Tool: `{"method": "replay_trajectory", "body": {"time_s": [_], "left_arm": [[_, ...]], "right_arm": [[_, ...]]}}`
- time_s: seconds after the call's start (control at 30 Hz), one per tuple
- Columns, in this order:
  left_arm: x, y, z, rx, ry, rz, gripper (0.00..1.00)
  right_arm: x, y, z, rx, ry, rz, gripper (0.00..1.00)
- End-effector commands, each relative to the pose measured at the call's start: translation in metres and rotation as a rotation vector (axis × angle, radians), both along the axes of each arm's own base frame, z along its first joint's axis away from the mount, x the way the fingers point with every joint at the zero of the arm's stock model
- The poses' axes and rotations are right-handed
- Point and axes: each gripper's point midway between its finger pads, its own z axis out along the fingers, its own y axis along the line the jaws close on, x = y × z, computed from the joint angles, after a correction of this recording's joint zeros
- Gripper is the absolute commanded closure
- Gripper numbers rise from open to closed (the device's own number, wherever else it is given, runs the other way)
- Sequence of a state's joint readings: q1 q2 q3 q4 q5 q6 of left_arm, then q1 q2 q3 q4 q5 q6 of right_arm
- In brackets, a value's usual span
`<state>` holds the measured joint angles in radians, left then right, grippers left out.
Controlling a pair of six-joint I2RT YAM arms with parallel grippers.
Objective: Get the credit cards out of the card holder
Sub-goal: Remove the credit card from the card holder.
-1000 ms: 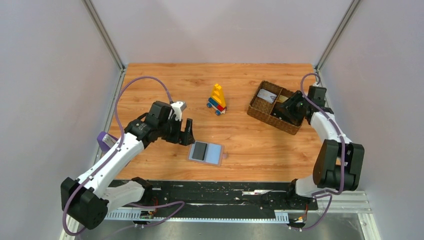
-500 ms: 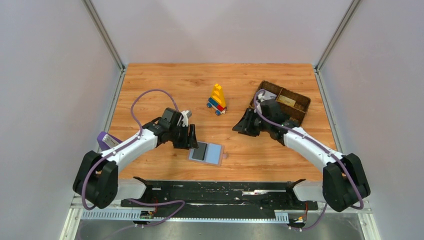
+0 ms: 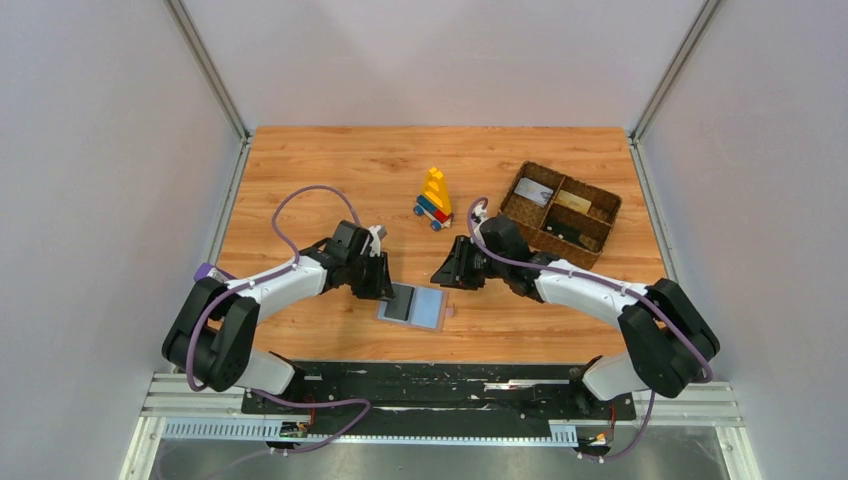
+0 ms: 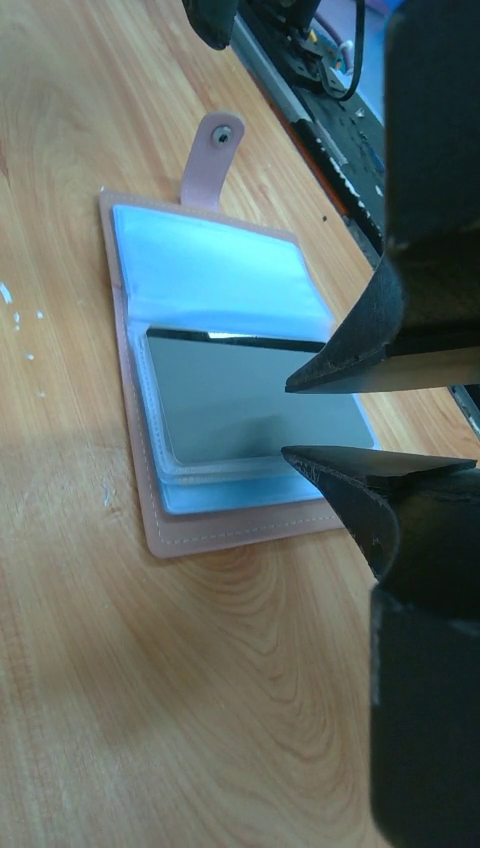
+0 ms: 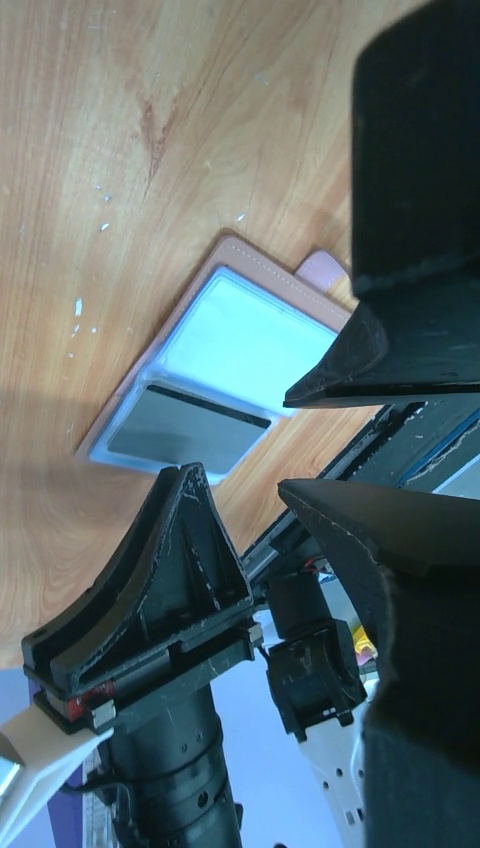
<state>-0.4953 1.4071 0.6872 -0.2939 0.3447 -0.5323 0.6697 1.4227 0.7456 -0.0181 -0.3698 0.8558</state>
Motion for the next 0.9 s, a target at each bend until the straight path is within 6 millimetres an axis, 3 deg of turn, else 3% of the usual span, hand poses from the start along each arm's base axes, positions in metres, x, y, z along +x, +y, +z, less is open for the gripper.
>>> {"method": "replay_trajectory", "body": {"time_s": [0.0,0.17,0.37,0.57,0.87], "left_arm": [[0.005,0.008,-0.007,0.056,-0.035,0.006,0.66],[0.002,0.01,-0.011,0.058,-0.036,0.003,0.68],[-0.015,-0.003,-0.016,-0.006,0.03,-0.044,0.7],[-0.022,-0.016,-0.012,-0.113,0.04,-0.032,0.8],[-0.028,-0.016,-0.024,-0.119,0.078,-0.025,0.89]], "right_arm": [[0.003,0.014,0.005,0.044,-0.018,0.021,0.67],[-0.002,0.023,0.001,0.043,-0.01,0.062,0.68],[-0.008,0.035,-0.004,0.034,0.001,0.093,0.69],[-0.01,0.037,-0.027,-0.027,0.036,0.088,0.7],[-0.015,0.041,-0.051,-0.066,0.083,0.105,0.73]]}}
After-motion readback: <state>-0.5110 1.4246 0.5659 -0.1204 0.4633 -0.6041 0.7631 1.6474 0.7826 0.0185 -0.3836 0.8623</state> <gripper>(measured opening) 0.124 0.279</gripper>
